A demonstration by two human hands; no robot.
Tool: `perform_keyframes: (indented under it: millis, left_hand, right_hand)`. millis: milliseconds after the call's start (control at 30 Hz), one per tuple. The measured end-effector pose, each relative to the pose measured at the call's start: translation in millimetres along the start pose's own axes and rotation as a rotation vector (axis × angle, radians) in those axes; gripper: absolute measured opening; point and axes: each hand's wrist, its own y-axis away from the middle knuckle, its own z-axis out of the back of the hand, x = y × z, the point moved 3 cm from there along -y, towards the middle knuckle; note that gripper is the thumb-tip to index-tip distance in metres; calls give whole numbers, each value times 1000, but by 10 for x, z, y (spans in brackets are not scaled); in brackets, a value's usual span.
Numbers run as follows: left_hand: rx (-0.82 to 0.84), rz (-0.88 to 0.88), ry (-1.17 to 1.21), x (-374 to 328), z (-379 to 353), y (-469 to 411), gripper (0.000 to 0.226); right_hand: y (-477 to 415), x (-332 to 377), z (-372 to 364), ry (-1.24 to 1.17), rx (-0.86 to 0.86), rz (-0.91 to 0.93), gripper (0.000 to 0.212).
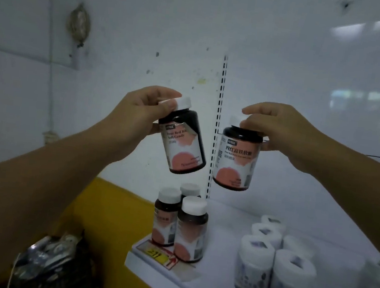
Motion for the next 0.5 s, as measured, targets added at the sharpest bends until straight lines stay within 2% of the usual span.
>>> perform_keyframes:
  millis: [100, 267, 433, 500]
  left_hand:
    - [54, -15, 81, 403, 102, -310, 23]
    - [183, 1, 215, 951, 135, -806, 18]
    - [198, 28, 308, 1405, -19, -1101, 19]
    - [204, 44, 325, 1544, -78, -1171, 19]
  right_hand:
    - [-200, -209, -229, 78, -43, -98, 34]
    - [-410, -550, -554, 198, -37, -316, 26]
    - [-463, -868, -647, 254, -53, -440, 28]
    - [-450, -978, -677, 252, -10, -497, 31]
